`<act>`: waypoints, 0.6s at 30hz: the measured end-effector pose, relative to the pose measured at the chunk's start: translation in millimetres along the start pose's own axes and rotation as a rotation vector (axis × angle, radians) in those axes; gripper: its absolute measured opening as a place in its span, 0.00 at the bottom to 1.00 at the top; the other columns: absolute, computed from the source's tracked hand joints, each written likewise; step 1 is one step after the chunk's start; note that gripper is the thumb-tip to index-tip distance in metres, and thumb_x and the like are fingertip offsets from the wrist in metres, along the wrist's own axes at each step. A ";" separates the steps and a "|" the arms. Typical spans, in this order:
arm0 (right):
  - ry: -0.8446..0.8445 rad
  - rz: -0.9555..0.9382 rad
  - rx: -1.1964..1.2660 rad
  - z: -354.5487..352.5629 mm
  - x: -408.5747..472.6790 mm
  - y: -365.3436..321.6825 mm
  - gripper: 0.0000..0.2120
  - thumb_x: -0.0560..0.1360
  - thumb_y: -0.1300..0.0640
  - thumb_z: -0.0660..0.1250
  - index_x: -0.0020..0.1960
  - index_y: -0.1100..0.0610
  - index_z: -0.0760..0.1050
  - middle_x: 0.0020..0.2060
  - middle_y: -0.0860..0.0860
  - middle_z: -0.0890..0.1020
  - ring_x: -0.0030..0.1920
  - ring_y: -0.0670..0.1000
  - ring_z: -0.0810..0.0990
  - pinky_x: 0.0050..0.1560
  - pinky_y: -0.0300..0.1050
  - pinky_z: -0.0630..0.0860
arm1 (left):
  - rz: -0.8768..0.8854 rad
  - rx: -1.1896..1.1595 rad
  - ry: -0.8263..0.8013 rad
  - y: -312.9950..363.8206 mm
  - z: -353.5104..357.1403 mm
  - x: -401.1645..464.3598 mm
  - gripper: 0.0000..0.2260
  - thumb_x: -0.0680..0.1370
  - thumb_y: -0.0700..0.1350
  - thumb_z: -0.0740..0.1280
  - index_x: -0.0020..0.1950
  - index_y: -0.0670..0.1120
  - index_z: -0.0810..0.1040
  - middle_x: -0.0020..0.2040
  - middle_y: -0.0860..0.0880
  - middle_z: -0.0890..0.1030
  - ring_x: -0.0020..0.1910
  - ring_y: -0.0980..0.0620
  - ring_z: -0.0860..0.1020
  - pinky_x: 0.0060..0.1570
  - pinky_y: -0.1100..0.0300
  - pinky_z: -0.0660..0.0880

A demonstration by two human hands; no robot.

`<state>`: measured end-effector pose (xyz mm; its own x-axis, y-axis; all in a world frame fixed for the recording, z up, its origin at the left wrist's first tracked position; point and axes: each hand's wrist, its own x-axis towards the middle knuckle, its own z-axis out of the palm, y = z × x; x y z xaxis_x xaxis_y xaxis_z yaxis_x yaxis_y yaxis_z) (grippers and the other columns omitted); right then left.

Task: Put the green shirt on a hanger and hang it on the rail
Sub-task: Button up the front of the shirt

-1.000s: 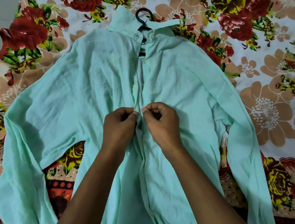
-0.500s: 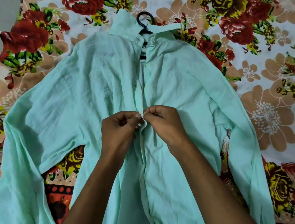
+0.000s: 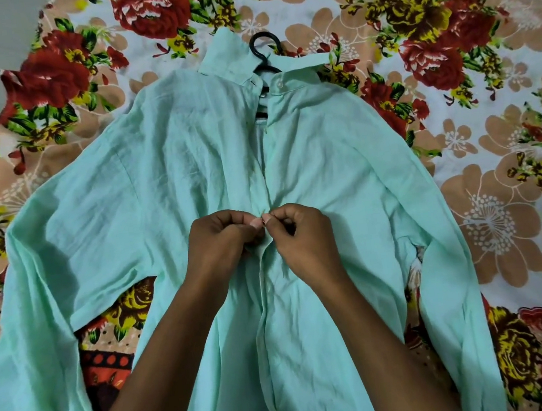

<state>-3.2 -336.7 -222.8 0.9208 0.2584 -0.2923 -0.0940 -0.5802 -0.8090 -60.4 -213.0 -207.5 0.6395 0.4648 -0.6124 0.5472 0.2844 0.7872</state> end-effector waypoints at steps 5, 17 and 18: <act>0.129 0.017 -0.133 -14.4 16.8 -1.2 0.10 0.70 0.52 0.79 0.40 0.53 0.79 0.31 0.46 0.81 0.34 0.44 0.81 0.39 0.41 0.78 | 0.217 0.484 0.116 11.4 -3.3 16.2 0.06 0.75 0.48 0.73 0.42 0.47 0.85 0.35 0.51 0.84 0.35 0.54 0.81 0.38 0.59 0.75; 0.136 -0.108 -0.403 6.5 68.8 -27.3 0.08 0.77 0.50 0.70 0.44 0.54 0.84 0.40 0.49 0.86 0.44 0.53 0.83 0.44 0.50 0.80 | 0.475 0.989 0.301 43.3 29.7 50.0 0.08 0.78 0.46 0.65 0.47 0.41 0.71 0.44 0.43 0.77 0.41 0.42 0.74 0.36 0.53 0.65; 0.162 -0.101 -0.432 8.5 69.6 -29.1 0.10 0.76 0.47 0.72 0.44 0.53 0.84 0.40 0.49 0.85 0.44 0.53 0.83 0.43 0.49 0.80 | 0.446 0.955 0.300 44.0 27.9 51.7 0.09 0.77 0.46 0.66 0.46 0.40 0.72 0.43 0.43 0.77 0.40 0.41 0.74 0.35 0.53 0.67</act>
<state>60.4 -295.3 -224.0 0.9676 0.2262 -0.1122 0.1335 -0.8353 -0.5333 11.8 -199.8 -206.6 0.7972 0.5868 -0.1419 0.5751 -0.6667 0.4741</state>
